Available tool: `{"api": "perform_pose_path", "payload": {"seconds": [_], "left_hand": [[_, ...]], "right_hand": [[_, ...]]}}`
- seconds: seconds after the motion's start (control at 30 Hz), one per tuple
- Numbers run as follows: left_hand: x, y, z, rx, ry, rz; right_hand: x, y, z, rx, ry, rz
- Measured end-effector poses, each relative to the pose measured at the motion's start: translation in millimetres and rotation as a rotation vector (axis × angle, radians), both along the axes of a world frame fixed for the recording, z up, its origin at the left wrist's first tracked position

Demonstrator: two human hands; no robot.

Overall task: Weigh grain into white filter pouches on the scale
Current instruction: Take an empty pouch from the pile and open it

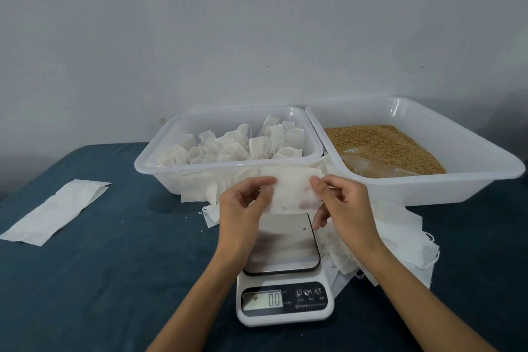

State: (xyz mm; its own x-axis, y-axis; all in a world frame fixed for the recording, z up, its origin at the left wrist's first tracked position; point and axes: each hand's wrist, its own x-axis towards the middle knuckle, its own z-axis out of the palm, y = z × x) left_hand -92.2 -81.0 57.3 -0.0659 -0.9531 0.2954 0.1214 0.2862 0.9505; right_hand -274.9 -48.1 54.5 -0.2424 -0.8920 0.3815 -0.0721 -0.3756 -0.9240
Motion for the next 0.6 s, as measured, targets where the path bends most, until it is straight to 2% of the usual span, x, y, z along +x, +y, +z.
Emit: {"api": "perform_pose_path", "payload": {"seconds": [0.2, 0.47, 0.6], "left_hand": [[1.1, 0.3, 0.7, 0.028, -0.01, -0.001], [0.1, 0.5, 1.1, 0.056, -0.035, -0.008], [1.6, 0.0, 2.4, 0.087, -0.046, -0.016]], "right_hand": [[4.3, 3.1, 5.9, 0.011, 0.038, 0.17], [5.0, 9.0, 7.9, -0.079, 0.093, 0.038], [7.1, 6.8, 4.5, -0.145, 0.29, 0.048]]}}
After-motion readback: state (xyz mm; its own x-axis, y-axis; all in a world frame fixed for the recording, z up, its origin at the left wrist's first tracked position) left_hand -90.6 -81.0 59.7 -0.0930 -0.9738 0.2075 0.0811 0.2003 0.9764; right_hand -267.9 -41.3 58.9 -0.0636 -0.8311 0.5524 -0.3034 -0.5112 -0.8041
